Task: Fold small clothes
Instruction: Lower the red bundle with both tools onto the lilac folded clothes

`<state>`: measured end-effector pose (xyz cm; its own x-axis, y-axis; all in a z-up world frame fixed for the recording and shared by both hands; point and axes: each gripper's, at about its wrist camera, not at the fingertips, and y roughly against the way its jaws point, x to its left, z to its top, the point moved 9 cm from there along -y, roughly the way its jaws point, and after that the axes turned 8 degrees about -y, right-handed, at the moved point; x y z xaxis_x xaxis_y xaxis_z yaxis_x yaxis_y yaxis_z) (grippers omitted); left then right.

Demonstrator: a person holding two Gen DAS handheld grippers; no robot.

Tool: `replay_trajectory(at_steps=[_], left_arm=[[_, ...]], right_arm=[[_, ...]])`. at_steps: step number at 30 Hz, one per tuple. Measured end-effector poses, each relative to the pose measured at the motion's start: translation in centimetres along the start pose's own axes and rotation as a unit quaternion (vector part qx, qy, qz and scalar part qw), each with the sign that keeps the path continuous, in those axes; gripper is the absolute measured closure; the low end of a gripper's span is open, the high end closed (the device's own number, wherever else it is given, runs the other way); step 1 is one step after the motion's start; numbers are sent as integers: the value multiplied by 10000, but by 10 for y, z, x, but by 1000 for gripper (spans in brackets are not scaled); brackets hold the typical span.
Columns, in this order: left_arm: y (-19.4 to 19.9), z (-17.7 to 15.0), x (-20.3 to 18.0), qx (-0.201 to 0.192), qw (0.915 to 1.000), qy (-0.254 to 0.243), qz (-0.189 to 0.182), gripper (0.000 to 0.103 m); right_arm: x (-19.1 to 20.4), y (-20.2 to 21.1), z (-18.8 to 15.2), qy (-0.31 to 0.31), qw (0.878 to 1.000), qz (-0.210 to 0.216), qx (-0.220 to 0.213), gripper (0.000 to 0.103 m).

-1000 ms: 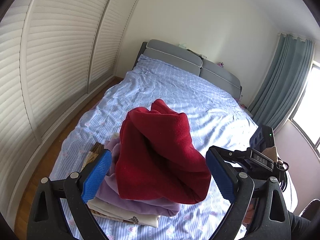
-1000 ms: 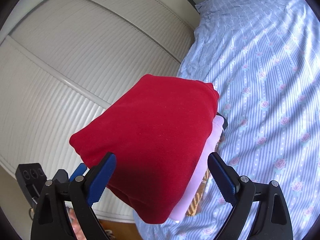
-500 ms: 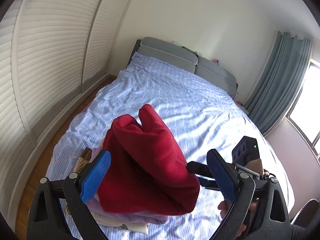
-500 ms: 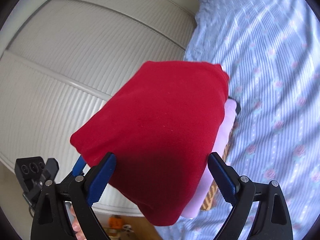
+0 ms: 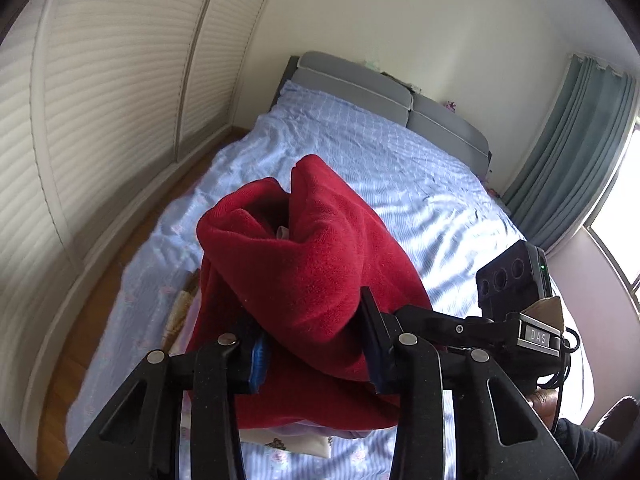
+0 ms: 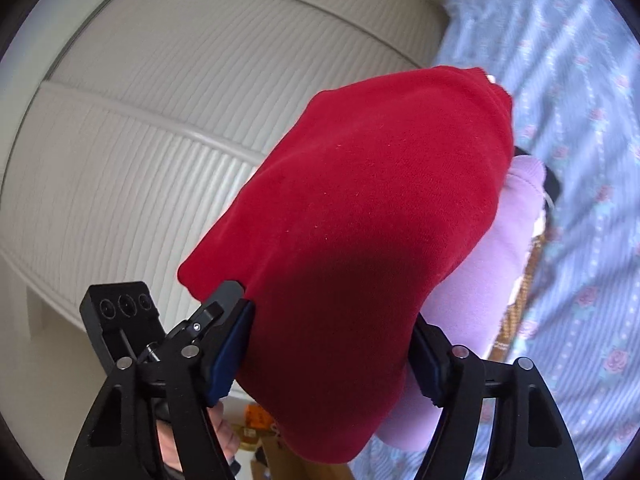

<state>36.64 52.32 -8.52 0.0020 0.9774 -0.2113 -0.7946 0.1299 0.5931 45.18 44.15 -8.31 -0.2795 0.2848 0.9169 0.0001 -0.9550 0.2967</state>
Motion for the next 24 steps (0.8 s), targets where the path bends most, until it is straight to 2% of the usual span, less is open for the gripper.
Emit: replay_trajectory(at_steps=[3,5,9,11,16,17,18,20,24], left_arm=[[15,-5,8,-63,9999,87,31,68],[11,-15,17,44,9998,122,132,68],[-13,-45,45,268,9973,687,19,65],[-21,-59,57,200,9959,876,34,63],[-20,-74,72,-65,9930,1177,12,59],[-19,-74,73,-82,9929,1185,-17,56],[-16,-74,74,-83,9930,1182,6,46],[-11,-70,73,-94,9929,1189,41,36],[-4,-66,66,-159,9929,1182,4,28]], right_arm=[[16,-11,-6,188,9997,0,125,34],[16,-20,-7,304,9991,-274,137,34],[-5,-44,-15,193,9942,-977,398,34],[-14,-58,-21,173,9916,-1155,561,35],[-9,-77,-18,556,9850,-1530,573,35],[-5,-76,-17,673,9837,-1583,526,36],[0,-72,-16,808,9826,-1616,440,35],[5,-69,-13,961,9802,-1704,296,32],[9,-51,-6,1116,9734,-1994,166,24]])
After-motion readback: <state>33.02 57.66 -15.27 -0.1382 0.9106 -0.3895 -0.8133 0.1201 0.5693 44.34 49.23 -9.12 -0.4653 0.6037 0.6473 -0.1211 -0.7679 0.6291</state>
